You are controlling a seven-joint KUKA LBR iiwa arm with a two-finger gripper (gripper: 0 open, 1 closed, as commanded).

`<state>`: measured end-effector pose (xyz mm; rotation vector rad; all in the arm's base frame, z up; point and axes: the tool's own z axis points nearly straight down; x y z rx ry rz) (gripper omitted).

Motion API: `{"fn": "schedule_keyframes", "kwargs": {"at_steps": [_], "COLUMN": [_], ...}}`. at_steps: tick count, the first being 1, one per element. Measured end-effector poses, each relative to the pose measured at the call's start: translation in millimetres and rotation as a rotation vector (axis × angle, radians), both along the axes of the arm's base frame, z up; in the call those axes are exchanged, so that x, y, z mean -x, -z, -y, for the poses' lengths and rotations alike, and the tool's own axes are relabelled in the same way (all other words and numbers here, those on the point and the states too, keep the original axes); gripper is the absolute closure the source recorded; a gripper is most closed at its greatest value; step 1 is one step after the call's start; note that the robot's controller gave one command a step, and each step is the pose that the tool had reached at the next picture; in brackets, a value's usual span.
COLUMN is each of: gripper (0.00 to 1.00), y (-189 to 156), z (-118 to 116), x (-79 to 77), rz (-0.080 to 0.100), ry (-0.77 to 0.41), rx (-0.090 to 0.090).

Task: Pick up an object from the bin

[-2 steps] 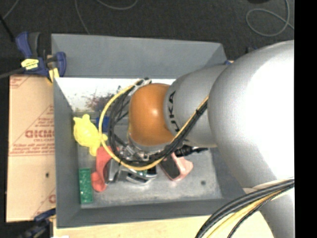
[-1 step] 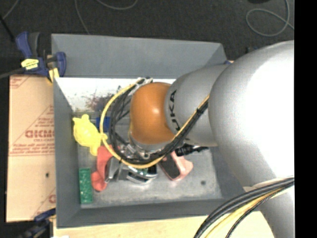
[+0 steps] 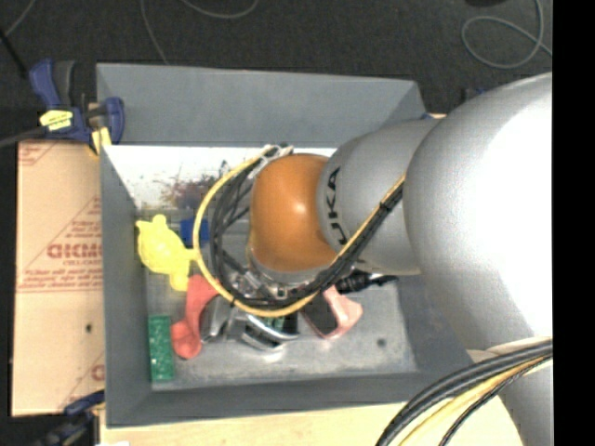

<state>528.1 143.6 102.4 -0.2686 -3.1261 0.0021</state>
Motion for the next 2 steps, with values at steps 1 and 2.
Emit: {"fn": "schedule_keyframes", "kwargs": {"at_steps": [1,2], "gripper": [1.00,1.00], "y": [-32.0,-6.4], "z": [-7.2,-2.6], "x": [-7.8,-5.4], "rz": [-0.002,0.008], "ry": [0.035,0.038], "rx": [0.000,-0.002]}}
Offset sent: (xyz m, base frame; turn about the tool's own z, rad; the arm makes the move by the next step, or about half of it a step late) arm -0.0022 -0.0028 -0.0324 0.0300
